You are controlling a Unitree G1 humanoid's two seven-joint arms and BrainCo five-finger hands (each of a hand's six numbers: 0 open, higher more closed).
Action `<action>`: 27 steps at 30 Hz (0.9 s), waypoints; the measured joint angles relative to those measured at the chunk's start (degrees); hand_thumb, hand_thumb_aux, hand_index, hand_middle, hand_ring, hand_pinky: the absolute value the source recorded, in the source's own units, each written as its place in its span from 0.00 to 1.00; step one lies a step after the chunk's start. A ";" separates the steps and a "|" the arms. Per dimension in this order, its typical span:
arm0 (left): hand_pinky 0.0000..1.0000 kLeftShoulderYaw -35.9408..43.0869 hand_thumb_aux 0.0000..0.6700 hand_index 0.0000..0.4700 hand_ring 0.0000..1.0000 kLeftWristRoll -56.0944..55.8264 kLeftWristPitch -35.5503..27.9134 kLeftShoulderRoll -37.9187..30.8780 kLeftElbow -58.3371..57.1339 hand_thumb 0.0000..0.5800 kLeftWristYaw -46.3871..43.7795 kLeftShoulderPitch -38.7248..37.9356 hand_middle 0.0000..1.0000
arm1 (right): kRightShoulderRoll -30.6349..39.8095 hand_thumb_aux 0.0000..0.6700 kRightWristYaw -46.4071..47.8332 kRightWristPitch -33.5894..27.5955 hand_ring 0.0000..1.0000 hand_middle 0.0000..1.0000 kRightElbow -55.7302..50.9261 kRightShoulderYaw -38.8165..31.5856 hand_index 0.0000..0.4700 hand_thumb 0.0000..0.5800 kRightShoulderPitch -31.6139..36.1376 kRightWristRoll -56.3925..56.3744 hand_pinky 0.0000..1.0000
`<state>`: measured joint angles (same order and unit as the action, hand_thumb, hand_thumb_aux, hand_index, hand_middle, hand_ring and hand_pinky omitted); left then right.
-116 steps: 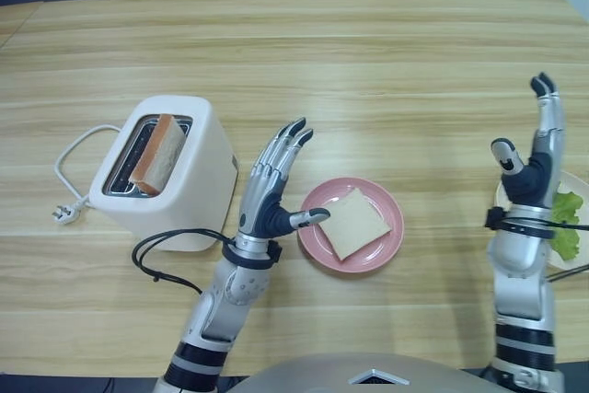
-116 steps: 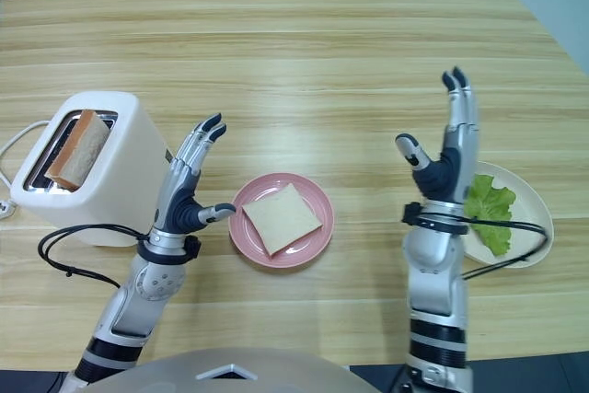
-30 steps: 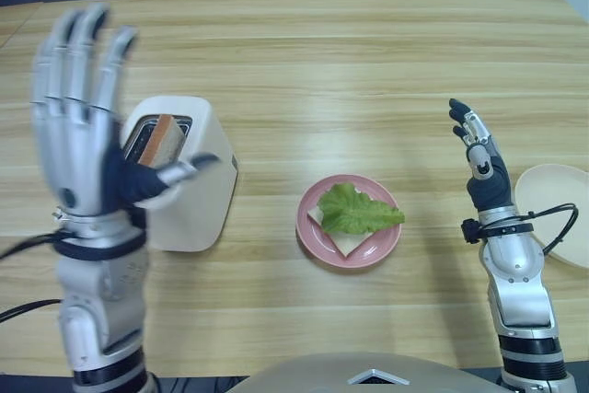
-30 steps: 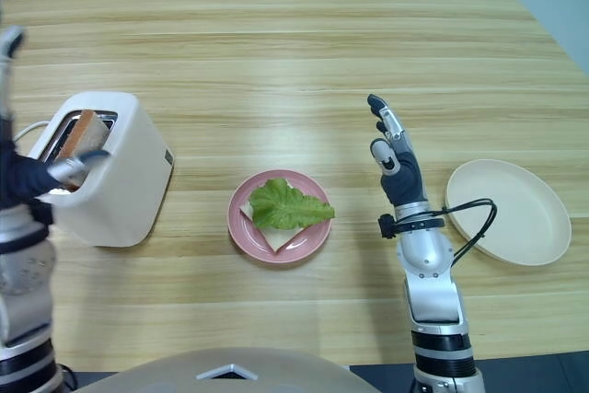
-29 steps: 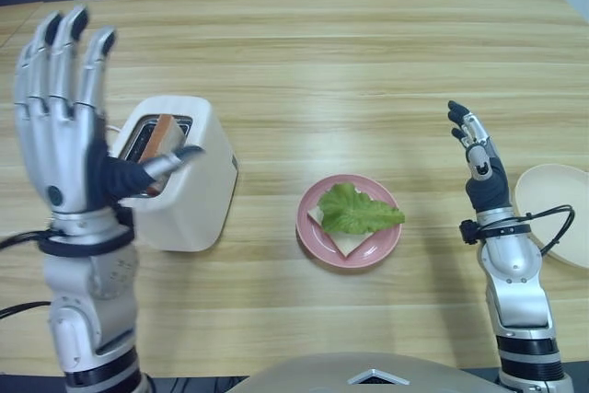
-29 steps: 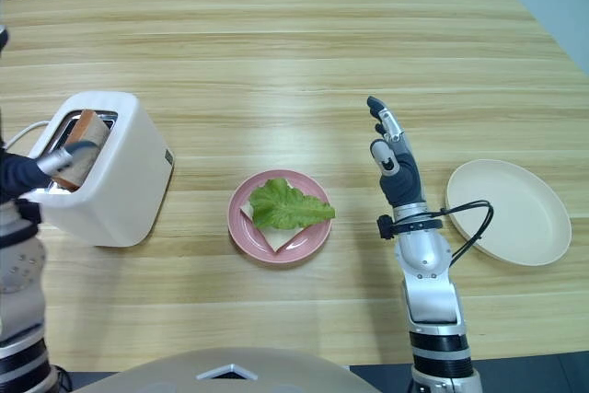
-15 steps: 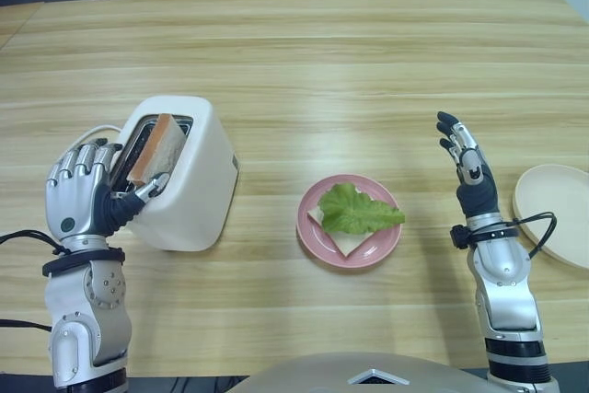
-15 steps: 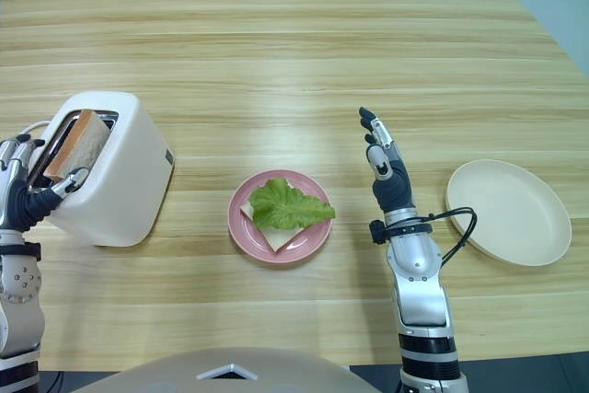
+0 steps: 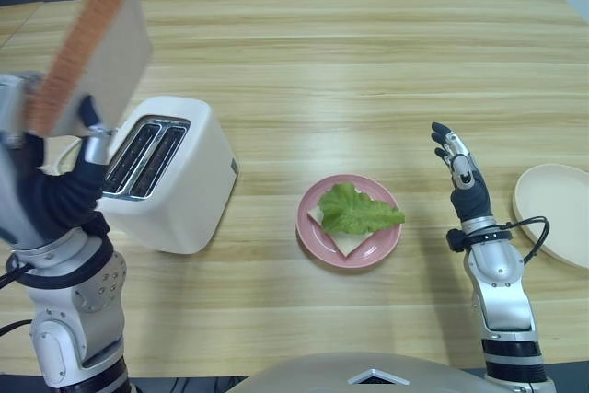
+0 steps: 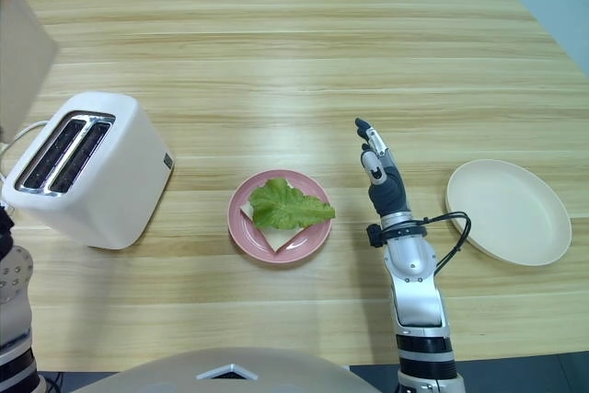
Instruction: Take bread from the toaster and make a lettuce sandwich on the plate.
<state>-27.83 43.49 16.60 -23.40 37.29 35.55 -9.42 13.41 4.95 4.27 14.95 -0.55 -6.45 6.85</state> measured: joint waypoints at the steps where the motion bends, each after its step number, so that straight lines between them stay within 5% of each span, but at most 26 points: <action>1: 1.00 0.18 1.00 1.00 1.00 -4.27 0.99 0.18 0.67 1.00 -1.08 0.75 1.00 | -0.11 0.00 -0.04 0.00 0.00 0.00 -0.20 -0.06 0.00 0.00 0.00 0.00 0.00; 5: 1.00 9.64 1.00 1.00 1.00 -25.81 -0.47 3.37 3.47 1.00 -10.61 4.35 1.00 | -0.84 0.00 -0.77 0.05 0.00 0.00 -1.19 0.17 0.00 0.00 0.17 -0.05 0.00; 11: 1.00 33.99 1.00 1.00 1.00 -58.21 -19.40 18.45 0.76 1.00 -23.78 5.63 1.00 | -1.06 0.00 -2.85 0.00 0.00 0.00 -4.19 5.66 0.00 0.00 2.68 -1.75 0.00; 20: 1.00 47.00 1.00 1.00 1.00 -52.70 -28.43 17.52 -15.57 1.00 -36.20 7.87 1.00 | -2.14 0.00 -2.87 0.62 0.00 0.00 -7.97 5.39 0.00 0.00 2.76 -2.00 0.00; 27: 1.00 45.18 1.00 1.00 1.00 -47.06 -29.70 14.88 -21.89 1.00 -38.59 7.93 1.00 | -2.24 0.00 -2.72 0.96 0.00 0.00 -9.29 4.38 0.00 0.00 2.67 -1.93 0.00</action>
<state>17.36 -3.56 -13.09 -8.51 15.40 -3.04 -1.49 11.16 2.23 5.24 5.65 3.84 -3.78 4.91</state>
